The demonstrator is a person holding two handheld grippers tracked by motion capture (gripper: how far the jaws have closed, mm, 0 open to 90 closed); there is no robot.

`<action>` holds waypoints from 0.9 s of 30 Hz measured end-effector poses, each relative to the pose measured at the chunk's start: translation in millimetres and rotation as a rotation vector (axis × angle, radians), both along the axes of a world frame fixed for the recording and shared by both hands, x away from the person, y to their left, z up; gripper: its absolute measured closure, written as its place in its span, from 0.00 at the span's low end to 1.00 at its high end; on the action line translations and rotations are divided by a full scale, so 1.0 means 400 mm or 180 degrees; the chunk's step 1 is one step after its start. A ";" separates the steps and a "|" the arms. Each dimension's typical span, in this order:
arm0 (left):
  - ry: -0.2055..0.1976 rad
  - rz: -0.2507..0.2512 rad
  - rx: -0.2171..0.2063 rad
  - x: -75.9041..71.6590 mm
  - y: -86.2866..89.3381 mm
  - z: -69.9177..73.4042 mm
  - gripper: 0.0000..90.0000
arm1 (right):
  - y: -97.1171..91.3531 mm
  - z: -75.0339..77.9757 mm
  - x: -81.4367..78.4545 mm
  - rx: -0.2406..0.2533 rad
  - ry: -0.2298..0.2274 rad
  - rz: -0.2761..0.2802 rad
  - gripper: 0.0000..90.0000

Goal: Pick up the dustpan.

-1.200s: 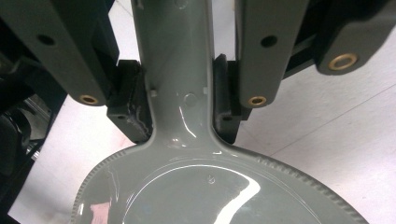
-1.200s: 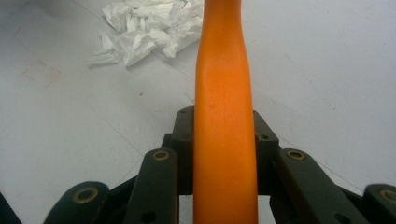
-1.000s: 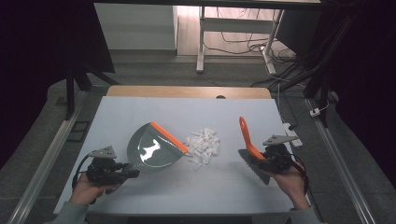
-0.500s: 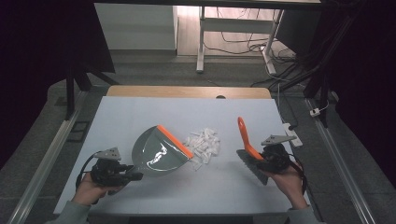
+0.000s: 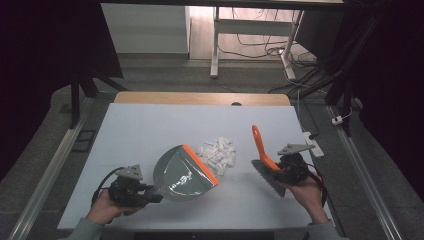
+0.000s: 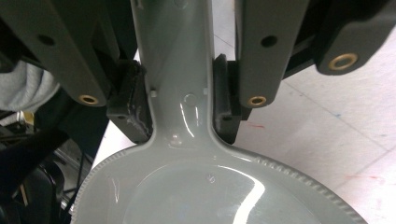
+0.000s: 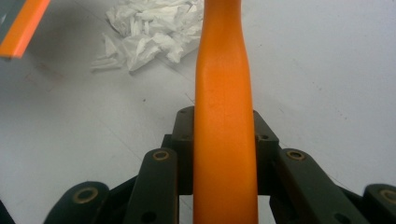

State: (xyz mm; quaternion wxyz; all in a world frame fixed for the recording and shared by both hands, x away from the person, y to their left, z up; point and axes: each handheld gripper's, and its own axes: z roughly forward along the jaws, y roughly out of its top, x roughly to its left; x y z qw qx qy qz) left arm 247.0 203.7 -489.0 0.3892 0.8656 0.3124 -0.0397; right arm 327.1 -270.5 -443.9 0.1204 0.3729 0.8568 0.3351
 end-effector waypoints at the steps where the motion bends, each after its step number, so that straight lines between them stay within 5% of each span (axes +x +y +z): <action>1: 0.0004 -0.0050 0.0006 0.000 -0.003 -0.001 0.68 | -0.001 0.000 0.000 0.0002 0.0002 -0.0007 0.78; 16: 0.0045 -0.0339 0.0035 -0.018 -0.071 0.006 0.68 | 0.003 0.019 0.002 0.0008 -0.0069 0.0020 0.78; 27: 0.0047 -0.0474 0.0201 -0.017 -0.103 -0.004 0.68 | 0.007 0.024 0.009 0.0044 -0.0054 0.0021 0.78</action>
